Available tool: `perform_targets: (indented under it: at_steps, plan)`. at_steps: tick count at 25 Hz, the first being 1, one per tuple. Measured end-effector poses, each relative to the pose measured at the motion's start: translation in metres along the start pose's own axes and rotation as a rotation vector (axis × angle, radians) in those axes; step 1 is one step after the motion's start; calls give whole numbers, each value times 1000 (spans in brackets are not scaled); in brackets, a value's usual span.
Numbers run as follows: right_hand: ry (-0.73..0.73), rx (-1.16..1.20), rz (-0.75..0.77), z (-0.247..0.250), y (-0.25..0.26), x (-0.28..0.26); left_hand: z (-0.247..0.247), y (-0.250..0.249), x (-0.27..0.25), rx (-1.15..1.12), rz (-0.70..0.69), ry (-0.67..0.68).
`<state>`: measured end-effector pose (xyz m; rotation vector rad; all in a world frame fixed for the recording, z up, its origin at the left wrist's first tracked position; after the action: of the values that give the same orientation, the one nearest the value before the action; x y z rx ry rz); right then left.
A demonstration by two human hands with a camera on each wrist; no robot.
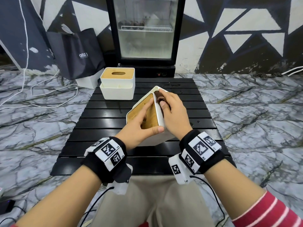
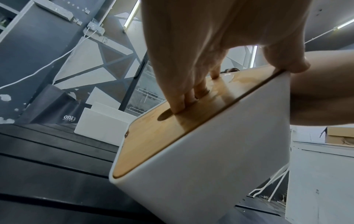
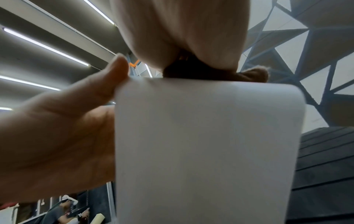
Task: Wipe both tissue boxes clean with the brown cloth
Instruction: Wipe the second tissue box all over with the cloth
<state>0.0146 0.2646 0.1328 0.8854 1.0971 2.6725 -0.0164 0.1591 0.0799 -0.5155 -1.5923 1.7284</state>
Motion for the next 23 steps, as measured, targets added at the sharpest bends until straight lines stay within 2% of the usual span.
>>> perform_targets:
  at_steps: [5,8,12,20,23]
  plan:
    - [13,36,-47,3,-5,-27,-2,1,-1,4,25,1]
    - [6,60,-51,4,-8,-16,-4,0,-1,15,36,-1]
    - [-19,34,-32,0,-4,-4,-2,0,-1,3,17,-9]
    - [40,47,51,-5,0,-39,7,5,1,-38,40,-15]
    - [56,33,27,-2,-14,-42,8,5,-2,-66,64,-16]
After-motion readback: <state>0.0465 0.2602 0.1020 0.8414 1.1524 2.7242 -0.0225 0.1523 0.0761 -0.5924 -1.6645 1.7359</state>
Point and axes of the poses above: each hand's wrist, its own x-axis towards the middle knuckle, its own z-axis out of the back of the hand, y = z × x, the point moved 9 cm from there along x, towards the middle knuckle, and after that the axes turned 10 degrees about -x, right-handed, at the moved point
